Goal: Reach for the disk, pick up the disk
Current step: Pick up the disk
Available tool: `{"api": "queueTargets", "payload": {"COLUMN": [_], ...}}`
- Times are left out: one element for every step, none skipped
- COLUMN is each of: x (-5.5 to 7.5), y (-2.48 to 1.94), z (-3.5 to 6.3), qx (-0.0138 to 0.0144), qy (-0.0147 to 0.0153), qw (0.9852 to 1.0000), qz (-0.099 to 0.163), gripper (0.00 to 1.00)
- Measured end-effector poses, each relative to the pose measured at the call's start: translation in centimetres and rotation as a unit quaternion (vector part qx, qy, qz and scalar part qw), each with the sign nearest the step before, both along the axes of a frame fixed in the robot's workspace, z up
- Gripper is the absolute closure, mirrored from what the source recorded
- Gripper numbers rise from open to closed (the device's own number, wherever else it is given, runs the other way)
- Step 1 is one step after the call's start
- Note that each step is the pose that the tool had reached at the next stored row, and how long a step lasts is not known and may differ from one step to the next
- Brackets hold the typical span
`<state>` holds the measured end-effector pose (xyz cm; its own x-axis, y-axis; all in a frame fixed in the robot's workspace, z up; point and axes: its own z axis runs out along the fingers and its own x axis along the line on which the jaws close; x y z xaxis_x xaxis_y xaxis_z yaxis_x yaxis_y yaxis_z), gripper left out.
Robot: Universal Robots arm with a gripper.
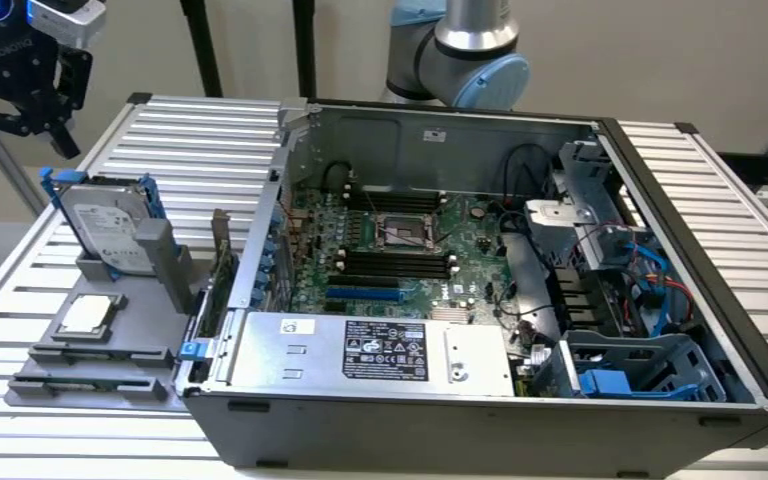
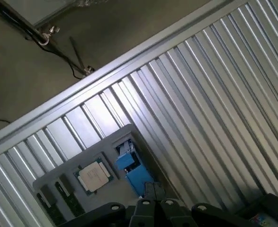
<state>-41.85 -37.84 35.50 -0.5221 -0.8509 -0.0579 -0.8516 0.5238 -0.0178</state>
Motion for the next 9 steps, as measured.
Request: {"api": "queueTargets", "payload": {"x": [0.0, 0.0, 0.0, 0.0, 0.0, 0.0, 0.0, 0.0, 0.0], "y": [0.0, 0.0, 0.0, 0.0, 0.0, 0.0, 0.0, 0.0, 0.0], "z": [0.0, -0.01, -0.03, -0.04, -0.08, -0.12, -0.15, -0.19, -0.22], "qx": [0.0, 0.0, 0.0, 0.0, 0.0001, 0.0001, 0.0001, 0.0001, 0.0001], "qy": [-0.0009, -0.0019, -0.0027, -0.003, -0.0031, -0.003, -0.003, -0.003, -0.003], "qw": [1.0, 0.9998, 0.9996, 0.9993, 0.999, 0.9985, 0.998, 0.9974, 0.9967], "qz": [0.008, 0.018, 0.027, 0.036, 0.045, 0.054, 0.063, 0.072, 0.081], "gripper": [0.89, 0.89, 0.89, 0.89, 0.89, 0.89, 0.89, 0.89, 0.89]}}
